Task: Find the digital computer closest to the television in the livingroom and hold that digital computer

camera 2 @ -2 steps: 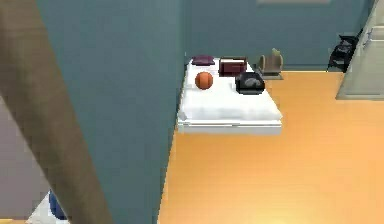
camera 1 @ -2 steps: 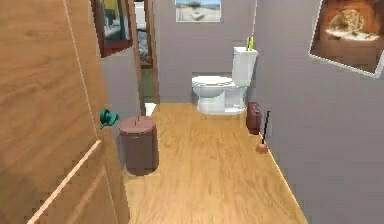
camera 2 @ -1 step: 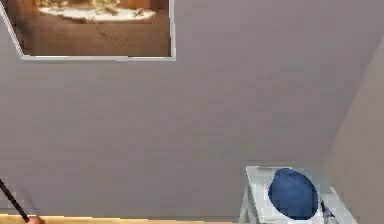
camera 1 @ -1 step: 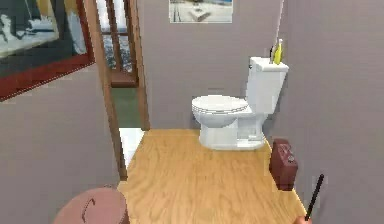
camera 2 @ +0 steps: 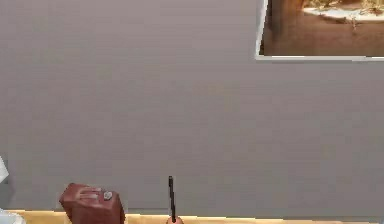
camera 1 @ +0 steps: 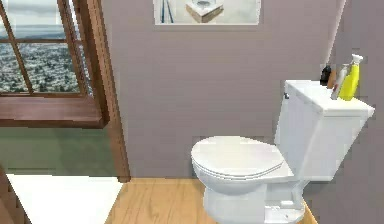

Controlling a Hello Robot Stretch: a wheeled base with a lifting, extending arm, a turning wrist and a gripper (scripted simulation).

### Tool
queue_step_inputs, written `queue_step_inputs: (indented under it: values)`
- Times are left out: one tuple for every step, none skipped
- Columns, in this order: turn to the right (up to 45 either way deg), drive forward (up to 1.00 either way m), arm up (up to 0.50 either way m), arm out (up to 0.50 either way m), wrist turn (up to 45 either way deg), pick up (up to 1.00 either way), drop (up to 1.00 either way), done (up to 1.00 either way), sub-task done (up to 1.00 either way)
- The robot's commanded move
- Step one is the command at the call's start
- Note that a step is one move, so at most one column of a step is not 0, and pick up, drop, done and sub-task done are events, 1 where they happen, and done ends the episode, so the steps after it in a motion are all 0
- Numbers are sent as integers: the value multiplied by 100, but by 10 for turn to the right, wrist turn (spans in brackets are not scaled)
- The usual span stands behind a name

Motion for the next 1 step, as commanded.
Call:
queue_step_inputs:
  values:
    - [-210,0,0,0,0,0,0,0,0]
